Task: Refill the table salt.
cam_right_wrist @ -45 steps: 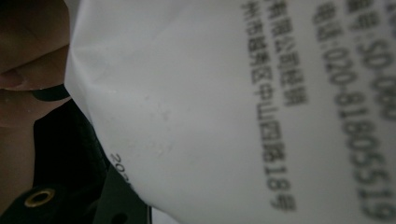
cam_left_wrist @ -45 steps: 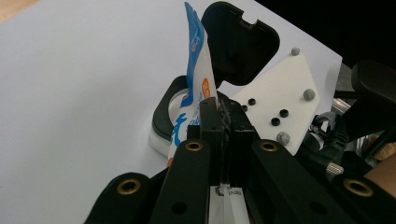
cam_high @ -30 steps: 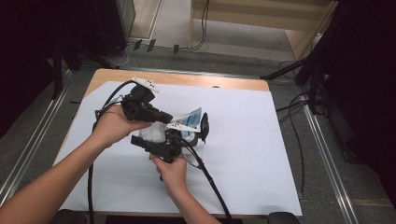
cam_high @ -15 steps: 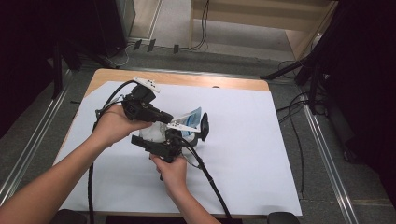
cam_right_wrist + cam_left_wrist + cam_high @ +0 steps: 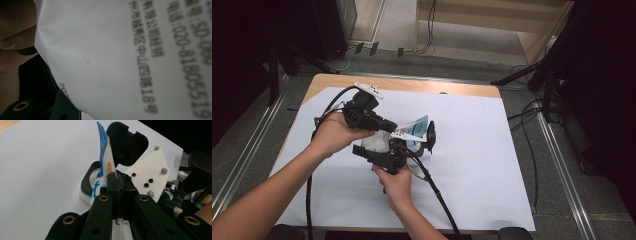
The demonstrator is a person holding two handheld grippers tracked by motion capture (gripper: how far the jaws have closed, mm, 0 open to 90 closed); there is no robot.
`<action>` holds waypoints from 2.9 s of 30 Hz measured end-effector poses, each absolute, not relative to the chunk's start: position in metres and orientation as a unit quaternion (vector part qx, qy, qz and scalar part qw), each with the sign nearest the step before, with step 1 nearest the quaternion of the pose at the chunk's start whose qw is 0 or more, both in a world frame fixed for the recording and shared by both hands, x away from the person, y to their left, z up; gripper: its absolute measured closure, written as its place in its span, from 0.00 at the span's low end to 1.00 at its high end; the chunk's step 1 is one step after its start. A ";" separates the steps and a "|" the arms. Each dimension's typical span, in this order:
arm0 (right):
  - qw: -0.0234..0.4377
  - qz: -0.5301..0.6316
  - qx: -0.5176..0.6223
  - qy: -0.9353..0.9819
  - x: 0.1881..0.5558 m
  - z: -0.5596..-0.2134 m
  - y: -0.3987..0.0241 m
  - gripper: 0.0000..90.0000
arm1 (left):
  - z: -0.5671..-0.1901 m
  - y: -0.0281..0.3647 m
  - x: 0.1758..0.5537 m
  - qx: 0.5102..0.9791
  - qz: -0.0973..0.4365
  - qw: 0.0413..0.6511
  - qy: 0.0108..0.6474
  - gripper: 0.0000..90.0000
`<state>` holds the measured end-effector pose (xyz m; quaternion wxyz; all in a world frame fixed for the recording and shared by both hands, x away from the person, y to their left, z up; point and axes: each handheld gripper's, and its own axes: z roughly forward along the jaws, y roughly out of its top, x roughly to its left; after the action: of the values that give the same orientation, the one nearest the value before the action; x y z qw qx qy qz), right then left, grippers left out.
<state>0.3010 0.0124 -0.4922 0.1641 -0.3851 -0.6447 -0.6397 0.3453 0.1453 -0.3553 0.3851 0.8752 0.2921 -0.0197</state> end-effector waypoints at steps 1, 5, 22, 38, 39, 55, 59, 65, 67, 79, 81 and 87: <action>0.166 -0.639 -0.385 -0.644 0.301 -0.492 0.013 0.61 | -0.356 0.146 0.345 0.873 -0.022 0.389 0.294 0.99; 0.167 -0.639 -0.385 -0.645 0.301 -0.493 0.013 0.61 | -0.356 0.147 0.345 0.874 -0.020 0.387 0.294 0.99; 0.165 -0.643 -0.386 -0.641 0.300 -0.490 0.011 0.62 | -0.361 0.149 0.344 0.874 -0.024 0.385 0.296 0.95; 0.179 -0.647 -0.385 -0.633 0.300 -0.490 0.012 0.62 | -0.358 0.152 0.342 0.877 -0.018 0.377 0.298 0.98; 0.178 -0.649 -0.384 -0.632 0.300 -0.490 0.012 0.62 | -0.357 0.152 0.342 0.877 -0.019 0.377 0.298 0.99; 0.168 -0.641 -0.374 -0.649 0.301 -0.489 0.012 0.57 | -0.356 0.146 0.342 0.883 -0.008 0.366 0.295 1.00; 0.165 -0.639 -0.375 -0.651 0.300 -0.489 0.012 0.60 | -0.356 0.146 0.342 0.882 -0.009 0.365 0.297 1.00; 0.170 -0.641 -0.378 -0.646 0.300 -0.488 0.012 0.62 | -0.356 0.147 0.342 0.881 -0.012 0.370 0.295 1.00; 0.177 -0.643 -0.380 -0.642 0.300 -0.488 0.012 0.63 | -0.356 0.148 0.342 0.880 -0.014 0.372 0.295 0.99; 0.180 -0.648 -0.383 -0.633 0.300 -0.488 0.012 0.63 | -0.355 0.149 0.341 0.878 -0.010 0.375 0.296 0.98; 0.182 -0.648 -0.383 -0.632 0.300 -0.488 0.012 0.63 | -0.355 0.149 0.341 0.880 -0.009 0.373 0.295 0.98; 0.182 -0.648 -0.384 -0.632 0.300 -0.488 0.012 0.63 | -0.355 0.149 0.341 0.880 -0.009 0.373 0.295 0.98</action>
<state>0.3005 0.0116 -0.4877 0.1821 -0.3838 -0.6318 -0.6484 0.3415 0.1486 -0.3554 0.3732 0.8797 0.2946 -0.0090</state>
